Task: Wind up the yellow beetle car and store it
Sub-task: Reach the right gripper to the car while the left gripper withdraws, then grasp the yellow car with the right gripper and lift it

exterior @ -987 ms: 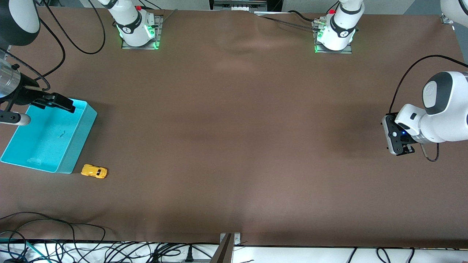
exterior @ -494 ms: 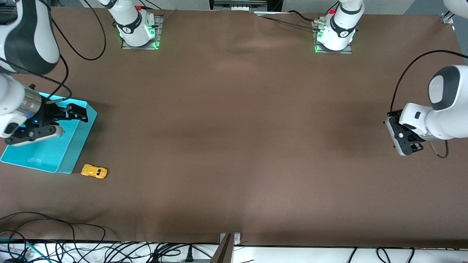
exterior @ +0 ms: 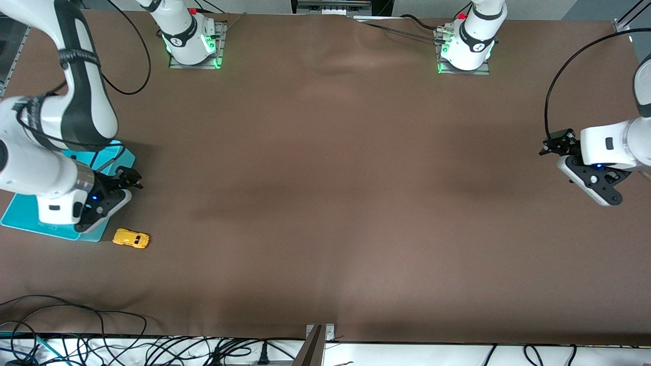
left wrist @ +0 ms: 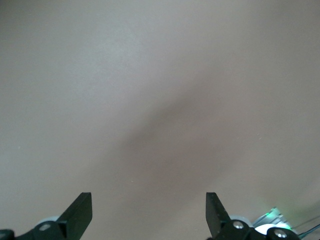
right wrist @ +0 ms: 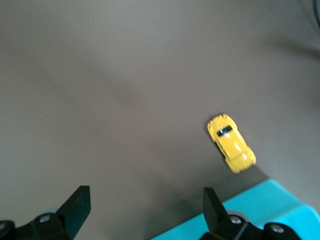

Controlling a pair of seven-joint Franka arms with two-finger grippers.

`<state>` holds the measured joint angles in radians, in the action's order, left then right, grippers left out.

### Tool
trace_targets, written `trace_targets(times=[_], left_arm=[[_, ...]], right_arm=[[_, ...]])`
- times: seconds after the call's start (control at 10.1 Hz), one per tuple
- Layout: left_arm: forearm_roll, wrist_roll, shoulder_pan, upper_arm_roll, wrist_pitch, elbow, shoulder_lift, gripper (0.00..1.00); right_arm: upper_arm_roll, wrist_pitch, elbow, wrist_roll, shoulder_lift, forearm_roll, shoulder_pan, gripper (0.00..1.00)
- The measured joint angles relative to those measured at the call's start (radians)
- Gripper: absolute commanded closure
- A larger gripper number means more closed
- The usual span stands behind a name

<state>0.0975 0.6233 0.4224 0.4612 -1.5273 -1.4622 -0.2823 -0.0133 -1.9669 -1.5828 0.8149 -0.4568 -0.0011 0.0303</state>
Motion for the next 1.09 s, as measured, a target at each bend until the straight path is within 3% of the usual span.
trace_targets(times=[0.2, 0.39, 0.59, 0.89, 1.09], left_arm=[[-0.002, -0.153, -0.032, -0.012, 0.033, 0.045, 0.037, 0.0], [-0.025, -0.335, -0.216, -0.18, 0.042, 0.044, 0.12, 0.0], [-0.139, -0.449, -0.343, -0.34, 0.058, -0.006, 0.216, 0.0], [-0.107, -0.484, -0.403, -0.386, 0.058, -0.137, 0.341, 0.0], [-0.098, -0.522, -0.421, -0.385, 0.057, -0.153, 0.352, 0.0]], right_arm=[[0.0, -0.078, 0.0, 0.114, -0.063, 0.0, 0.001, 0.0], [-0.003, -0.14, 0.001, 0.214, -0.105, 0.0, -0.003, 0.0], [-0.01, -0.192, 0.002, 0.313, -0.127, 0.0, -0.022, 0.0], [-0.013, -0.26, 0.002, 0.446, -0.164, 0.0, -0.072, 0.0], [-0.013, -0.295, 0.003, 0.5, -0.195, 0.0, -0.096, 0.0]])
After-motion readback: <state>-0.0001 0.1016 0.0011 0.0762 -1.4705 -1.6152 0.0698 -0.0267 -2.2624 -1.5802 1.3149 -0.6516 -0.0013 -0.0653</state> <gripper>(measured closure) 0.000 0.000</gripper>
